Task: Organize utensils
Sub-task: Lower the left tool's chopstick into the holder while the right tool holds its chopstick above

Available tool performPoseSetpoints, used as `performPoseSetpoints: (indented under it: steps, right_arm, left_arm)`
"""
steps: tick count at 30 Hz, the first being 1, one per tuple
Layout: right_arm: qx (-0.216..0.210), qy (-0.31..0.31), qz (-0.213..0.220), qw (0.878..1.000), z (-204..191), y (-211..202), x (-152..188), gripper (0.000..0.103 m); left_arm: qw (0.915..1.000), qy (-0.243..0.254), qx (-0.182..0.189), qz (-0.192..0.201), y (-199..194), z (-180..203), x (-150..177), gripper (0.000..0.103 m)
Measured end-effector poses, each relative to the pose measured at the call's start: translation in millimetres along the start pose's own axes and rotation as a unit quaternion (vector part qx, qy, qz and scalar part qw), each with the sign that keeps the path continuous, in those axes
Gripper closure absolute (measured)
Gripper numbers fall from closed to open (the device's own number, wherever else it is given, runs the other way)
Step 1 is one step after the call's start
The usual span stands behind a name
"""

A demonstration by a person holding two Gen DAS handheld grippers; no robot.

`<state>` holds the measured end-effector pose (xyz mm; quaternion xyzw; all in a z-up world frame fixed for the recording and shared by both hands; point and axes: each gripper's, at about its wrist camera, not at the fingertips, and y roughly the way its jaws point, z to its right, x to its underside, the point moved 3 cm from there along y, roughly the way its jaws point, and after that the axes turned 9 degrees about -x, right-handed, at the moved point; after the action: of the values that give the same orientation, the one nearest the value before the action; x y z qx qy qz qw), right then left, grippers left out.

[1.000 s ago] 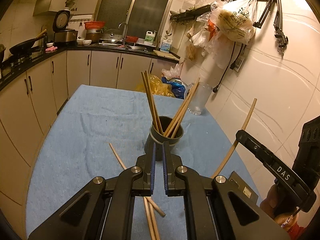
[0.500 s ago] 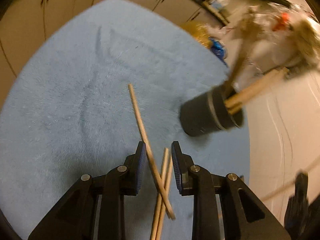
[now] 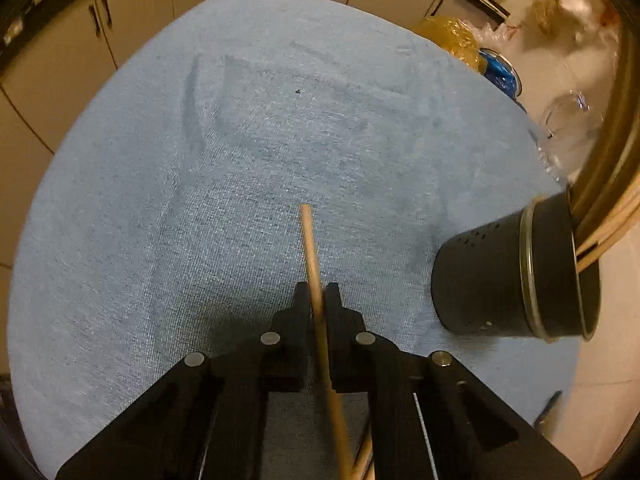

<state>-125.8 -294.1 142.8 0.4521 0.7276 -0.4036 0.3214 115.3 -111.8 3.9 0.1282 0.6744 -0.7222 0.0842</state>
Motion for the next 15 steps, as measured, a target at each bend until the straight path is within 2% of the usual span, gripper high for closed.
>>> performPoseSetpoints:
  steps: [3,7,10,15]
  right_arm:
    - [0.0,0.005,-0.001,1.0,3.6,1.7,0.3,0.096]
    - [0.003,0.008,0.002,1.0,5.5,0.6,0.2,0.096]
    - [0.005,0.008,0.004,1.0,3.1,0.1,-0.7,0.096]
    - [0.007,0.002,0.013,1.0,-4.4,-2.5,-3.6,0.096]
  left_arm:
    - [0.9996,-0.002,0.026,0.01,-3.7,-6.4,7.3,0.097]
    - [0.9961,0.006,0.066,0.059,-38.3,-18.1,23.4,0.097]
    - [0.9903,0.005,0.092,0.103,-73.9,-27.5,30.4,0.097]
    - [0.9783,0.012,0.113,0.173,-132.1,-34.4,43.2,0.097]
